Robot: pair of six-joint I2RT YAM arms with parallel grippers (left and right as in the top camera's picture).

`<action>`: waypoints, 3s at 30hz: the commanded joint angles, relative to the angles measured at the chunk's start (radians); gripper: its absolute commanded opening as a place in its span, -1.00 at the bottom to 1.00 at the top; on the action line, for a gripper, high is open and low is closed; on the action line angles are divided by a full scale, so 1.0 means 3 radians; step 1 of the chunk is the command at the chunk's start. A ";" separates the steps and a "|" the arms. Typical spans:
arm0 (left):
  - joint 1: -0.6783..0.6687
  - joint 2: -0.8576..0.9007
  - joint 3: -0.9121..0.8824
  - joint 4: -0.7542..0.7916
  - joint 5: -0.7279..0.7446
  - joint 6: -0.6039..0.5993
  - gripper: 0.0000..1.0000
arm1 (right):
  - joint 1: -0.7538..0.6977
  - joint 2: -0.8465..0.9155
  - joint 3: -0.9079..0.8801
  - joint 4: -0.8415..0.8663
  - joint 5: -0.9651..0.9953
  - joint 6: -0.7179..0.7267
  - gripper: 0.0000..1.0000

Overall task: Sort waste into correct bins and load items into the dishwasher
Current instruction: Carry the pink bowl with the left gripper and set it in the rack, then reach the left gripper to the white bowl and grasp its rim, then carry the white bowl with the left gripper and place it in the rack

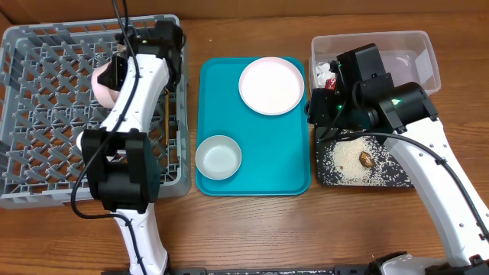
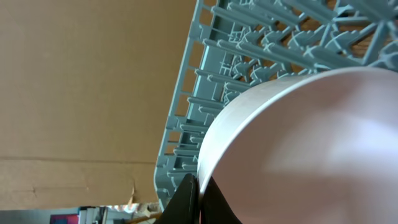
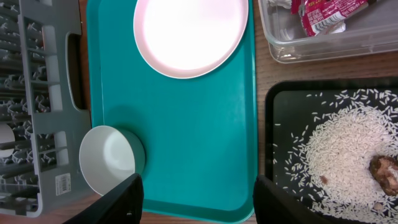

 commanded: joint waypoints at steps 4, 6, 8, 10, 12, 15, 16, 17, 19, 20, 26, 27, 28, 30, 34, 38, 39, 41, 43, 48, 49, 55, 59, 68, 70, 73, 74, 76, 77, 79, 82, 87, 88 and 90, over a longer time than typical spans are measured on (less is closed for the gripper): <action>-0.0205 0.0137 -0.0025 0.0008 0.0221 0.0013 -0.85 | 0.0013 -0.0015 0.0043 0.0020 0.0005 0.0005 0.15; -0.0258 0.0137 -0.0025 -0.0024 0.0230 0.0013 -0.77 | 0.0013 -0.0015 0.0045 0.0018 0.0004 0.0005 0.15; -0.0310 0.0137 -0.0025 -0.0043 0.0229 0.0013 -0.63 | 0.0013 -0.0015 0.0043 0.0006 0.0004 0.0005 0.14; -0.0350 0.0137 -0.0025 -0.0045 0.0229 0.0014 -0.59 | 0.0013 -0.0015 0.0043 0.0004 0.0004 0.0005 0.13; -0.0385 0.0136 -0.0024 -0.0060 0.0231 0.0013 -0.43 | 0.0013 -0.0015 0.0043 0.0004 0.0005 0.0005 0.13; -0.0459 0.0109 -0.0020 -0.0106 0.0257 0.0011 -0.10 | 0.0013 -0.0015 0.0043 0.0004 0.0005 0.0004 0.13; -0.0511 0.0056 -0.0013 -0.0121 0.0328 0.0010 0.04 | 0.0013 -0.0015 0.0043 0.0005 0.0005 0.0004 0.13; -0.0537 0.0019 -0.0005 -0.0120 0.0375 0.0009 0.13 | 0.0013 -0.0015 0.0043 0.0005 0.0005 0.0005 0.13; -0.0586 -0.0083 0.0046 -0.0134 0.0546 0.0011 0.21 | 0.0013 -0.0015 0.0043 0.0006 0.0005 0.0005 0.13; -0.0603 -0.0134 0.0076 -0.0150 0.0641 0.0010 0.22 | 0.0013 -0.0015 0.0043 0.0008 0.0005 0.0005 0.13; -0.0645 -0.0609 0.0276 -0.0195 0.2029 0.0015 0.40 | 0.0013 -0.0015 0.0043 0.0005 0.0004 0.0005 0.13; -0.0645 -0.0706 0.0285 -0.0202 0.2340 0.0014 0.39 | 0.0013 -0.0015 0.0043 0.0006 0.0004 0.0005 0.13; -0.0645 -0.0805 0.0285 -0.0209 0.2659 0.0014 0.39 | 0.0013 -0.0015 0.0043 0.0006 0.0004 0.0005 0.13; -0.0645 -0.0974 0.0285 -0.0230 0.3241 0.0019 0.41 | 0.0013 -0.0015 0.0045 0.0006 0.0004 0.0005 0.13; -0.0645 -0.1134 0.0284 -0.0492 0.3869 0.0075 0.30 | 0.0013 -0.0015 0.0043 0.0006 0.0004 0.0005 0.14; -0.0649 -0.1123 0.0103 -0.0827 0.4092 -0.0041 0.12 | 0.0013 -0.0015 0.0043 0.0010 0.0004 0.0005 0.14; -0.0654 -0.1123 -0.0014 -0.0855 0.4095 -0.0081 0.07 | 0.0013 -0.0015 0.0045 0.0010 0.0004 0.0006 0.14; -0.0655 -0.1123 -0.0289 -0.0844 0.4092 -0.0168 0.01 | 0.0013 -0.0015 0.0043 0.0008 0.0004 0.0006 0.14; -0.0654 -0.1123 -0.0596 -0.0729 0.4091 -0.0259 -0.10 | 0.0013 -0.0015 0.0045 0.0008 0.0004 0.0006 0.14; -0.0684 -0.1123 -0.1329 -0.0226 0.3914 -0.0380 -0.30 | 0.0013 -0.0015 0.0045 0.0022 0.0004 0.0006 0.15; -0.0699 -0.1123 -0.1475 -0.0123 0.3836 -0.0432 -0.30 | 0.0013 -0.0015 0.0043 0.0022 0.0004 0.0006 0.15; -0.0720 -0.1123 -0.1916 0.0184 0.3507 -0.0651 -0.22 | 0.0013 -0.0015 0.0043 0.0019 0.0004 0.0006 0.15; -0.0720 -0.1123 -0.2216 0.0629 0.3709 -0.0614 -0.28 | 0.0013 -0.0015 0.0043 0.0019 0.0004 0.0006 0.15; -0.0720 -0.1123 -0.2541 0.1124 0.4430 -0.0470 -0.62 | 0.0013 -0.0015 0.0043 0.0006 0.0004 0.0006 0.15; -0.0720 -0.1123 -0.2514 0.1141 0.4486 -0.0472 -0.71 | 0.0013 -0.0015 0.0043 0.0018 0.0004 0.0006 0.15; -0.0720 -0.1146 -0.2439 0.1125 0.4517 -0.0467 -0.79 | 0.0013 -0.0015 0.0045 0.0014 0.0004 0.0006 0.15; -0.0720 -0.1161 -0.2399 0.1125 0.4557 -0.0448 -0.79 | 0.0013 -0.0015 0.0043 0.0008 0.0004 0.0006 0.15; -0.0720 -0.1194 -0.2321 0.1119 0.4571 -0.0446 -0.79 | 0.0013 -0.0015 0.0043 0.0008 0.0004 0.0006 0.15; -0.0720 -0.1211 -0.2289 0.1118 0.4571 -0.0445 -0.81 | 0.0013 -0.0015 0.0043 0.0009 0.0004 0.0006 0.15; -0.0720 -0.1233 -0.2221 0.1113 0.4566 -0.0421 -0.92 | 0.0013 -0.0015 0.0043 0.0008 0.0004 0.0006 0.15; -0.0711 -0.1247 -0.2082 0.0947 0.4417 -0.0423 -0.92 | 0.0013 -0.0015 0.0045 -0.0003 0.0004 0.0006 0.15; -0.0646 -0.1303 -0.1572 0.0404 0.3993 -0.0425 -0.91 | 0.0013 -0.0015 0.0043 -0.0010 0.0004 0.0006 0.15; -0.0623 -0.1342 -0.1400 0.0251 0.3811 -0.0425 -0.92 | 0.0013 -0.0015 0.0045 -0.0009 0.0004 0.0006 0.15; -0.0577 -0.1417 -0.1105 -0.0001 0.3353 -0.0427 -0.92 | 0.0013 -0.0015 0.0043 -0.0009 0.0004 0.0005 0.15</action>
